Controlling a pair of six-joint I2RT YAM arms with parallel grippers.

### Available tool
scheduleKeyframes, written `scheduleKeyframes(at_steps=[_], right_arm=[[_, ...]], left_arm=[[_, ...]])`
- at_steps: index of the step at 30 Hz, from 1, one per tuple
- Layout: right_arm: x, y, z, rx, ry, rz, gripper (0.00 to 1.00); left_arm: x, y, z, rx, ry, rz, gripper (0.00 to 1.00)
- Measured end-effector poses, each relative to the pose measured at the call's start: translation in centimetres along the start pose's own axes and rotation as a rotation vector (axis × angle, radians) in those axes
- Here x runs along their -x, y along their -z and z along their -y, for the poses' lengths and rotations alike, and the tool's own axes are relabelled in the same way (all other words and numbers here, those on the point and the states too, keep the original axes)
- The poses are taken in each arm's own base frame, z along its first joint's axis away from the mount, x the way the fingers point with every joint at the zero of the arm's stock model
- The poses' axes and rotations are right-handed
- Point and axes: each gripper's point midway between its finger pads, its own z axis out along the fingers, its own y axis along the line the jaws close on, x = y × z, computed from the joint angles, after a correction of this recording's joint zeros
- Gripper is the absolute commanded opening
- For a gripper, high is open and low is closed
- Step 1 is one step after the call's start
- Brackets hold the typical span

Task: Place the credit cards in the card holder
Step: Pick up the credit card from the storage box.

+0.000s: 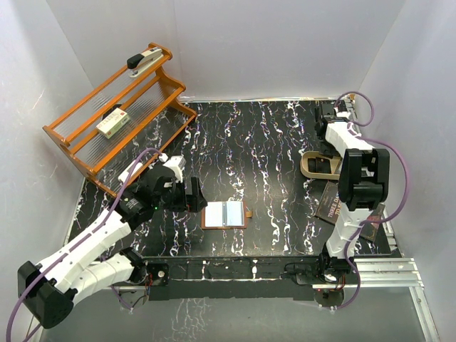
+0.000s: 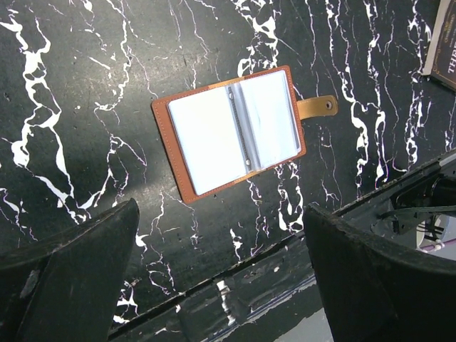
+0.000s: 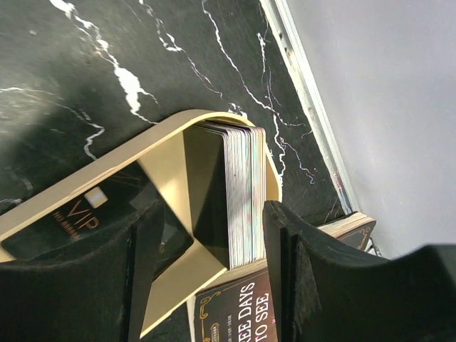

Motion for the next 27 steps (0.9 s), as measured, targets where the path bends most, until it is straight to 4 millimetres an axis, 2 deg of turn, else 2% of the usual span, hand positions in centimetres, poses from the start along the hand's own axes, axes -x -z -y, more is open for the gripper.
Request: scheduleKeyframes(at_steps=[2, 7, 18, 27], right_arm=[[-0.7, -0.8, 0.1, -0.018, 0.015, -0.029, 0.54], [-1.9, -2.2, 0.5, -0.060, 0.044, -0.073, 0.42], [-1.8, -2.0, 1.4, -0.099, 0.053, -0.074, 0.19], [-1.5, -1.7, 1.6, -0.102, 0.057, -0.074, 0.12]], left_arm=[[-0.1, -0.1, -0.1, 0.005, 0.000, -0.008, 0.98], [0.1, 0.2, 0.0, -0.003, -0.001, 0.007, 0.99], [0.3, 0.6, 0.1, -0.010, -0.008, 0.024, 0.98], [0.3, 0.6, 0.1, -0.008, -0.008, 0.025, 0.99]])
